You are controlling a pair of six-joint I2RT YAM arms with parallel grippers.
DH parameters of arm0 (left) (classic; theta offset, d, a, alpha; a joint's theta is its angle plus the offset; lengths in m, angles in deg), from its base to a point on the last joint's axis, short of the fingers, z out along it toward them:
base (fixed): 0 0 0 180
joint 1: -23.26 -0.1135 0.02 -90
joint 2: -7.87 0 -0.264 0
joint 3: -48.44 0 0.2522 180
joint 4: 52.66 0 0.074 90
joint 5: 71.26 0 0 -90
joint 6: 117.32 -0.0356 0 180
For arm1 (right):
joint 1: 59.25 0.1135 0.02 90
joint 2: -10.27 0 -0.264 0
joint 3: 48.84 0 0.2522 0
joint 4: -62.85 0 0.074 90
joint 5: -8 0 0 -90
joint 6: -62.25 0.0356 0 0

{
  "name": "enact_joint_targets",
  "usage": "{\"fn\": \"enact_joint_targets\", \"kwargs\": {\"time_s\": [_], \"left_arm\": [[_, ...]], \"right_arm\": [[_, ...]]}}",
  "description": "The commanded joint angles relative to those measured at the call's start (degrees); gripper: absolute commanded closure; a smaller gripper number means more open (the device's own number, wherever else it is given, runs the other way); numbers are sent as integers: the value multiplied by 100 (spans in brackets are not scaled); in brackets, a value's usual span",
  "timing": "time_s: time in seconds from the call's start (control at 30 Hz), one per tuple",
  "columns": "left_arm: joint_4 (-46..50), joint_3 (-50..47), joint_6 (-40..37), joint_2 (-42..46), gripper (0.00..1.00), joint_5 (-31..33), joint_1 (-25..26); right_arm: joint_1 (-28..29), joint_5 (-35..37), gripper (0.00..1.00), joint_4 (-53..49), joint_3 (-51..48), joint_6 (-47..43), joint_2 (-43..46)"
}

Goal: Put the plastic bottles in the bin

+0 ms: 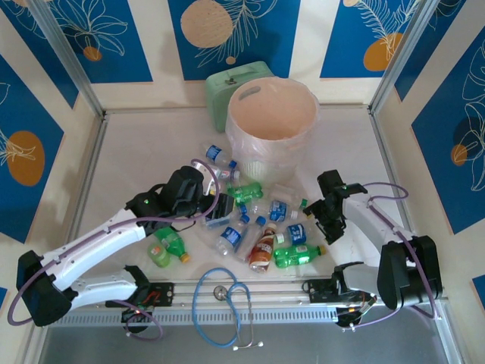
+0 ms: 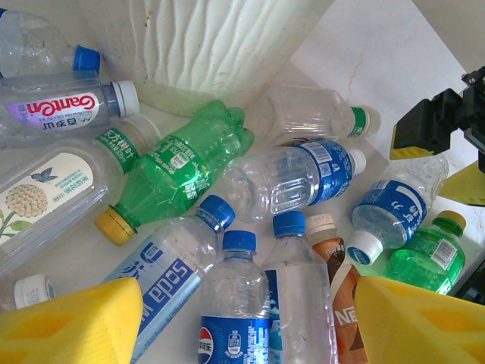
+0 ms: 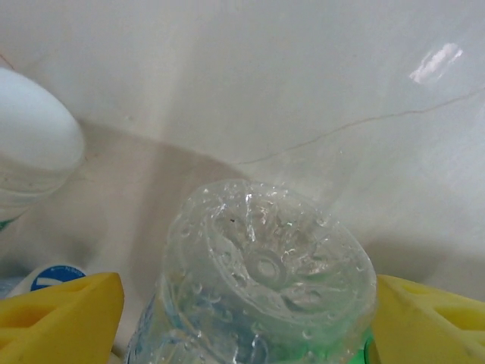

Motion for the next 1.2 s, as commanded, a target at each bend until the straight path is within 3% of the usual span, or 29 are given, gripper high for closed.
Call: {"fn": "enact_joint_targets", "kwargs": {"time_s": [0.0,0.7,1.17], "left_arm": [[-62,-52,10,-18,26,-63,63],[-26,-81,-30,27,27,-10,71],[-12,-29,-65,56,27,52,66]], "right_arm": [[-85,0,18,117,-43,90,-75],[-394,24,23,709,-81,-52,-695],[-554,114,32,60,282,-271,74]]}}
